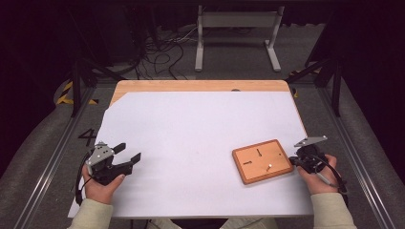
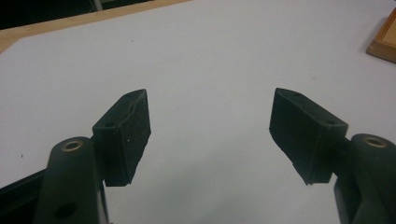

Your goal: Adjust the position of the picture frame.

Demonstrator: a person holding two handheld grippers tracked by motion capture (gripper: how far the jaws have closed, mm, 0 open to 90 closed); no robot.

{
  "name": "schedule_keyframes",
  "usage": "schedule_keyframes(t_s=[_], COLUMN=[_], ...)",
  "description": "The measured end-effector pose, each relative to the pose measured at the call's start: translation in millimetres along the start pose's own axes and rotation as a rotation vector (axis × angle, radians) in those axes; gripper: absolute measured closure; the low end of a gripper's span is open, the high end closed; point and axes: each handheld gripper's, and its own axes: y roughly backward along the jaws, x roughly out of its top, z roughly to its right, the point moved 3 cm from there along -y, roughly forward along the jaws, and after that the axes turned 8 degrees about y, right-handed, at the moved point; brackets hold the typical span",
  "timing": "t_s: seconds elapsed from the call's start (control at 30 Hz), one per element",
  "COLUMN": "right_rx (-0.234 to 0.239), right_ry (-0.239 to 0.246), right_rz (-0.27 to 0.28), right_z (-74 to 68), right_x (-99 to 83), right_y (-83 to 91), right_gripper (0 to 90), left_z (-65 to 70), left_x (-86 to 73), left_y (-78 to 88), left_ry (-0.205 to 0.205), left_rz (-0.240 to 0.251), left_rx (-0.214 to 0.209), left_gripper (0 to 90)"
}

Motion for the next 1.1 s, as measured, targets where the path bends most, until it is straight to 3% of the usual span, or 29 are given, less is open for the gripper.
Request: schedule_keyframes(t_s=[0.1,0.23,0.3,0.4,0.57,0.8,1.0,1.1], right_rx=[-0.011,0.039,0.044,0.089,0.160,0.199,0.181,0.173], right_ry=[-0.001,-0.018,-0.018,-0.004,0.066,0.159,0.167,0.159], right_rz=[0.003,0.030,0.033,0.048,0.055,0.067,0.075,0.099], right_z=[-1.6,-7.3,-9.2,-19.7,-50.9,-84.3,-82.6,-77.5], right_x=[1.5,5.4,6.8,14.7,36.9,61.6,62.6,62.1], right_y=[0.2,-1.4,-1.9,-5.7,-16.0,-25.1,-22.2,-12.4], right_gripper=[90.0,90.0,90.0,90.0,90.0,90.0,90.0,90.0], left_z=[0.5,0.9,1.1,1.4,1.4,4.6,19.9,35.0], left_x=[0.2,0.5,0.7,0.9,1.1,1.8,5.2,9.4], left_y=[-0.8,-1.6,-2.3,-2.7,-2.7,-2.3,-4.3,-7.1], left_ry=[-0.002,-0.001,-0.004,-0.002,0.000,-0.002,-0.024,-0.061], left_rz=[-0.003,-0.004,-0.001,-0.001,-0.002,-0.002,-0.005,-0.019], left_rx=[-0.001,-0.003,-0.004,-0.005,-0.007,-0.016,-0.054,-0.097], left_gripper=[29.5,29.6,29.5,29.6,29.6,29.6,31.5,34.5])
